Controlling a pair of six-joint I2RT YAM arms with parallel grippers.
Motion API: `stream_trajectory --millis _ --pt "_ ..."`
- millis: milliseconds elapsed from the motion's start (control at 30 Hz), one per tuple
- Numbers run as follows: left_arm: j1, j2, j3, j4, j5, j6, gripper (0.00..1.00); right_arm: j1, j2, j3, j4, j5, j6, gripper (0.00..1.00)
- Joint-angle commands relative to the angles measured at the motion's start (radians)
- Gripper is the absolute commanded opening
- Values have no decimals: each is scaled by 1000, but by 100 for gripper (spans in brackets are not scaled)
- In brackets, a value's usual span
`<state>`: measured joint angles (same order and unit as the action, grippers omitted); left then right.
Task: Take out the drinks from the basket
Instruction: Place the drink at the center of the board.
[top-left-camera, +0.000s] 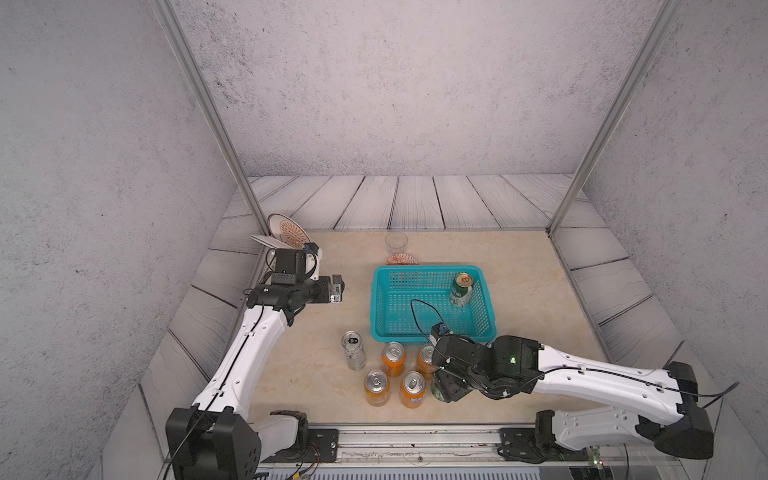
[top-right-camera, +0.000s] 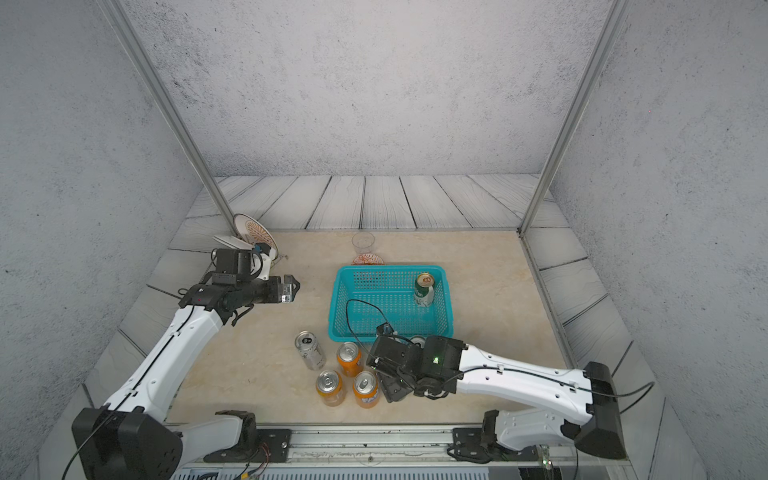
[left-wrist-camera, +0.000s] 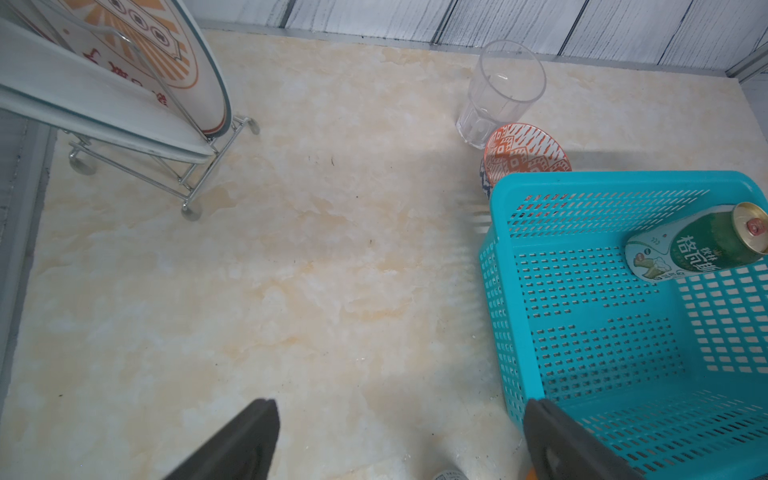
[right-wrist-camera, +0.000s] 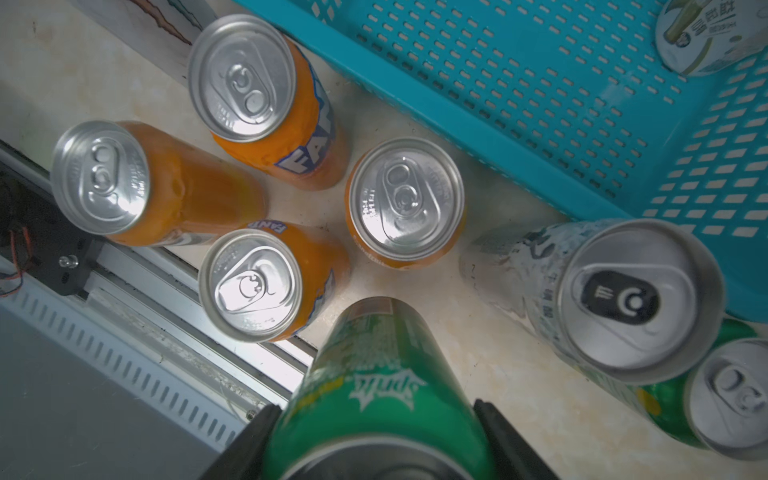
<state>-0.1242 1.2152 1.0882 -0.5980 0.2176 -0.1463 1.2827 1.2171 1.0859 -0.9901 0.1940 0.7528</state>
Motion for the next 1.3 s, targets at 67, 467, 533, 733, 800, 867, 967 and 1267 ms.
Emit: stream_trajectory --millis 67,467,533,733,800,867,967,1267 --pt "13 4 2 -10 6 7 99 7 -27 -40 79 28 22 58" --pt "13 3 1 -10 6 8 99 10 5 -134 160 48 29 58" --pt "12 5 1 -10 6 7 99 9 10 -147 175 51 31 58" --pt "12 5 1 -10 6 7 99 10 34 -173 202 56 33 58" --pt "12 6 1 -10 7 8 99 9 43 -180 210 55 35 58" --pt "13 6 0 -10 6 7 99 10 50 -190 222 53 37 58" --pt "13 7 1 -10 6 8 99 9 58 -203 234 53 44 59" --pt "13 6 0 -10 6 8 99 9 65 -228 242 55 59 63"
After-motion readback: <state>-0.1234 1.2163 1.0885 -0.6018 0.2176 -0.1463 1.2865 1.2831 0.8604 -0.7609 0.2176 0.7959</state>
